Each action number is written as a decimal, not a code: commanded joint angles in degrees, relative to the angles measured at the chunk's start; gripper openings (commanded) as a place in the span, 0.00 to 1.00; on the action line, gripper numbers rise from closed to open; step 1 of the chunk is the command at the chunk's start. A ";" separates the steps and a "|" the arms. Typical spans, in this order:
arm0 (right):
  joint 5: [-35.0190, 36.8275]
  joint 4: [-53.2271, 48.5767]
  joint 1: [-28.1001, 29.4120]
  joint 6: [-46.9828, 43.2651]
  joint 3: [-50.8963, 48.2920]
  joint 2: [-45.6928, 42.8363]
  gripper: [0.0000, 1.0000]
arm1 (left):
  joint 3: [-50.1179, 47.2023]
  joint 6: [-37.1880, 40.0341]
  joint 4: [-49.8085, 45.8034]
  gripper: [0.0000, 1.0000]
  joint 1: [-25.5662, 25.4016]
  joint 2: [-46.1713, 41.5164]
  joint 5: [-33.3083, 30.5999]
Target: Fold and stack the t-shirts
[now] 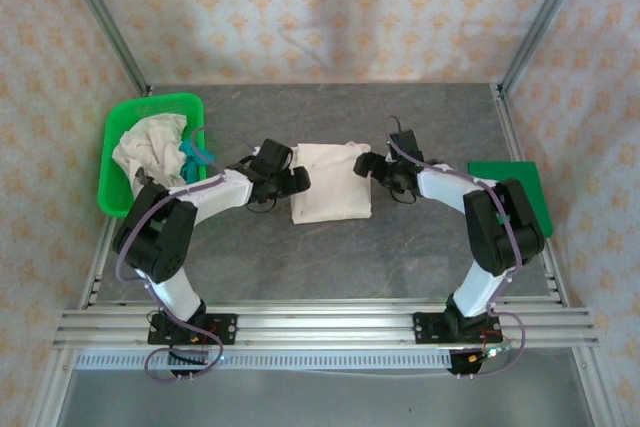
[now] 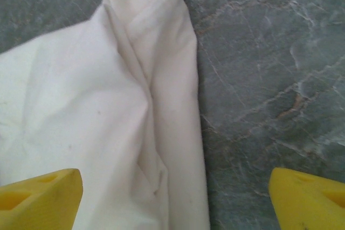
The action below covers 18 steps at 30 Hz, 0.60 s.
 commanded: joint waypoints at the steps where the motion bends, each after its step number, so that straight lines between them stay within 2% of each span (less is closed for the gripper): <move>1: 0.05 -5.16 -0.63 -3.22 1.89 -2.03 0.89 | -0.21 -0.65 3.79 0.80 -0.76 1.00 0.69; 4: -3.98 -4.91 -0.53 -2.88 2.33 -0.89 0.89 | -0.16 -0.74 4.25 0.74 -0.94 2.09 1.30; 10: -7.22 -4.98 0.32 -3.60 4.39 2.43 0.89 | 0.02 -0.92 4.69 0.65 -1.17 4.69 1.75; 14: -7.50 -4.46 0.88 -3.69 6.51 6.24 0.88 | 0.19 -1.18 5.28 0.58 -1.16 6.53 1.75; 18: -7.08 -5.21 1.64 -4.16 8.79 8.85 0.84 | -0.05 -1.18 6.26 0.48 -1.12 8.36 2.06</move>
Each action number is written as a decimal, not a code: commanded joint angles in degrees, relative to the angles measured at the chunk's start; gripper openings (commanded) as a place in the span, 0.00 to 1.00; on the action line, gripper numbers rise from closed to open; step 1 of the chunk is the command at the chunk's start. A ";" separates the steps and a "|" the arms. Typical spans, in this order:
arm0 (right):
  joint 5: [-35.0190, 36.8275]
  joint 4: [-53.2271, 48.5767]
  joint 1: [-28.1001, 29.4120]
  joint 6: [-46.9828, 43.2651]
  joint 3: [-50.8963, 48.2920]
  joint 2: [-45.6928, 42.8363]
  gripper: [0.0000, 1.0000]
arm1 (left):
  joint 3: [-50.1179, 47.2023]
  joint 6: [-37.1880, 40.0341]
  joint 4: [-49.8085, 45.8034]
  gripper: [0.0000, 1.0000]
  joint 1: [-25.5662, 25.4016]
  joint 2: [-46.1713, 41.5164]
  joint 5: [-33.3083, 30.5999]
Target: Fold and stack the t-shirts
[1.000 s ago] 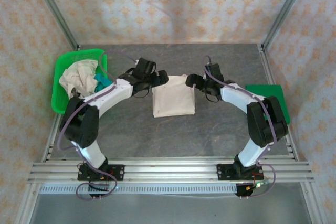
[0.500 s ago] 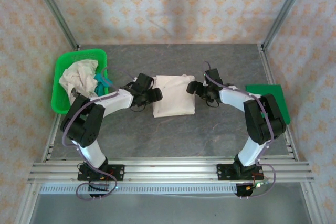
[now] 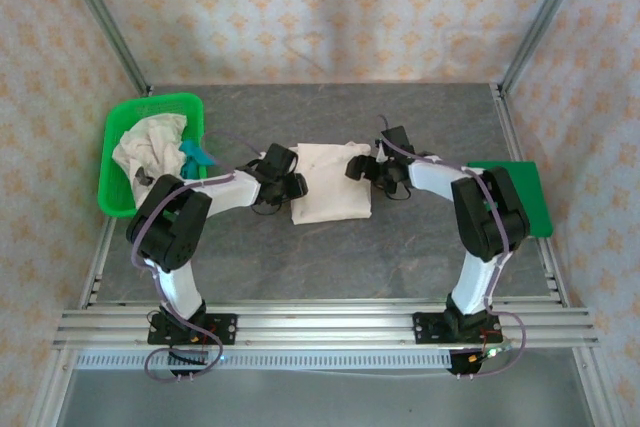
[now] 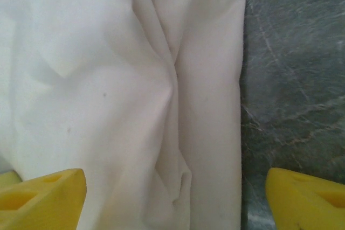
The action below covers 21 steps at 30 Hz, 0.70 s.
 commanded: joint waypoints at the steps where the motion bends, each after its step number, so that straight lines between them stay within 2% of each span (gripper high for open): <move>1: 0.44 -1.58 1.05 -1.46 2.63 1.51 0.81 | -0.18 -0.13 2.61 0.48 -0.50 3.45 0.64; 8: 4.01 -5.37 3.35 -3.51 5.29 3.28 0.65 | -0.44 -0.25 3.42 0.47 -0.48 4.74 1.43; 15: 3.59 -7.87 4.31 -4.34 7.47 5.73 0.63 | -0.30 -0.30 3.87 0.46 -0.49 5.32 2.13; 21: 8.66 -13.14 6.69 -7.12 10.93 7.04 0.61 | -0.59 -0.57 4.59 0.46 -0.50 5.50 2.57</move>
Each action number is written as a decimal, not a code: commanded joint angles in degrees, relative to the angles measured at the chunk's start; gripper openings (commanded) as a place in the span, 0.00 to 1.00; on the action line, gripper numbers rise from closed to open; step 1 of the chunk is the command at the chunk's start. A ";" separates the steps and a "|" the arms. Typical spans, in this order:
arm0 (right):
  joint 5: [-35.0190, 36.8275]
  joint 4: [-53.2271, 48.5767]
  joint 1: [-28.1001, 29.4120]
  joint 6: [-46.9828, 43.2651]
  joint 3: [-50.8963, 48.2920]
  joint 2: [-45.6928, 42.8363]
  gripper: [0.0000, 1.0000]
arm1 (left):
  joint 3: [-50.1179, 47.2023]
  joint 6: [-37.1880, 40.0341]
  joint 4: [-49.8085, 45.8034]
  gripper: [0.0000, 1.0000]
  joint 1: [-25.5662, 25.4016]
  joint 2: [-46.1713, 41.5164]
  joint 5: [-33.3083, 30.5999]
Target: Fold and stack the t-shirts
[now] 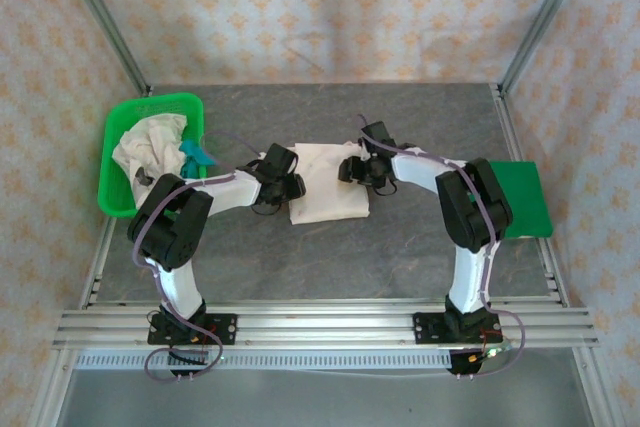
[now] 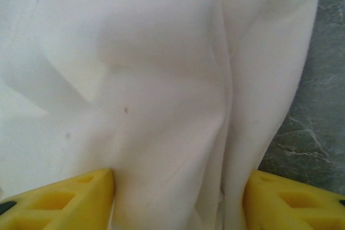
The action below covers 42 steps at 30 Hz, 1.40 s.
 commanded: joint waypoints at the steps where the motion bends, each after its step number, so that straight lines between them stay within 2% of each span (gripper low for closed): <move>1: 4.56 -5.91 2.23 -2.82 2.34 1.61 0.61 | -0.67 -0.51 4.75 0.46 -0.51 4.87 3.46; 6: 8.20 -10.89 4.11 -4.76 5.94 4.35 0.51 | -0.78 -0.77 5.29 0.46 -0.48 4.86 3.91; 10: 7.68 -11.76 4.38 -4.35 6.86 5.98 0.42 | -0.85 -0.77 5.29 0.46 -0.52 4.82 3.83; 13: 9.34 -14.20 4.73 -4.80 8.33 7.32 0.29 | -0.97 -0.73 5.29 0.46 -0.45 4.87 3.78; 17: 12.09 -15.65 5.09 -6.49 8.43 7.00 0.00 | -2.04 -1.20 5.99 0.47 -0.52 3.84 3.14; 19: 13.36 -17.50 5.15 -8.48 9.17 6.97 0.00 | -3.56 -1.78 7.53 0.52 -0.48 1.66 2.65; 24: 21.92 -21.05 5.02 -16.41 8.23 2.87 0.00 | -7.97 -2.31 6.61 0.81 -0.52 -8.82 -1.98; 26: 25.65 -22.24 4.94 -20.36 6.58 -0.38 0.00 | -9.10 -1.59 4.67 0.97 -0.52 -13.11 -3.57; 27: 27.39 -23.02 4.62 -22.32 5.58 -2.16 0.00 | -9.45 -0.95 3.52 1.00 -0.56 -15.04 -4.02; 33: 35.82 -25.74 -0.20 -29.98 -2.01 -14.42 0.00 | -11.00 3.79 0.41 1.00 -2.40 -23.08 -4.78; 37: 37.43 -22.58 -0.97 -39.57 -10.31 -25.12 0.00 | -10.50 8.98 0.16 1.00 -4.87 -26.35 -5.05; 42: 41.28 -25.46 -5.94 -43.90 -13.26 -33.21 0.00 | -9.11 12.95 0.72 1.00 -5.66 -28.16 -4.53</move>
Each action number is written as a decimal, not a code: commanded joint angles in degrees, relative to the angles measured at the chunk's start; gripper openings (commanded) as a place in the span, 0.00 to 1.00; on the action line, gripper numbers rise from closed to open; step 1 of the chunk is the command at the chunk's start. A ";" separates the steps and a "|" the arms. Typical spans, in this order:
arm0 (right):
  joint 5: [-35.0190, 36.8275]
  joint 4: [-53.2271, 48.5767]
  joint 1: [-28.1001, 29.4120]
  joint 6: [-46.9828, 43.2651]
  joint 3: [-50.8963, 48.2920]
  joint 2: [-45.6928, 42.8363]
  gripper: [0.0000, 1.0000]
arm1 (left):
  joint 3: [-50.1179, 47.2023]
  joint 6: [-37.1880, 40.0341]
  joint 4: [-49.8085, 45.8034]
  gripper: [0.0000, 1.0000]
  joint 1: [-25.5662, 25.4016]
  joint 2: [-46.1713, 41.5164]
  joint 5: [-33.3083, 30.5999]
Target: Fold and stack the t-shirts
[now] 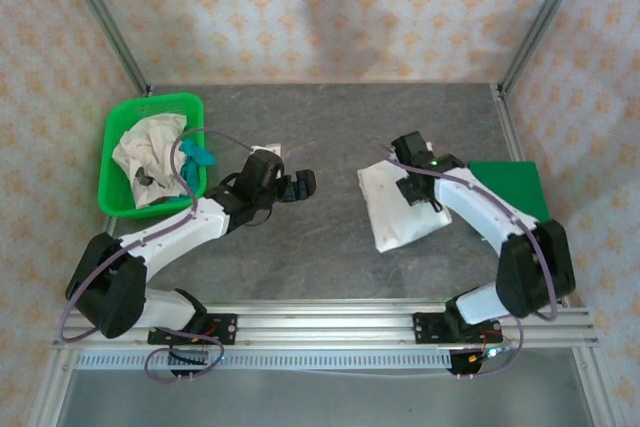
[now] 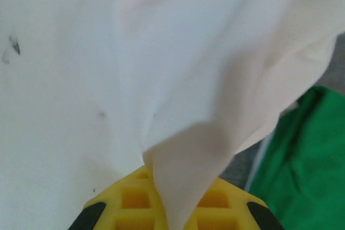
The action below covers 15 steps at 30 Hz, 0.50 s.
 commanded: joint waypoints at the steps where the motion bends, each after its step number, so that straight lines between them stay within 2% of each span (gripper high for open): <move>1: 7.66 -2.25 -3.65 -6.54 -1.26 -4.19 0.00 | 1.11 5.01 -1.39 1.00 -0.11 -1.19 -1.23; 7: 11.67 0.20 -9.99 -13.62 -2.51 -8.36 0.00 | 2.02 5.81 1.27 1.00 -0.53 0.17 0.66; 15: 11.60 3.06 -15.54 -20.16 0.47 -9.84 0.00 | -1.95 13.10 10.76 1.00 -7.84 -0.61 2.52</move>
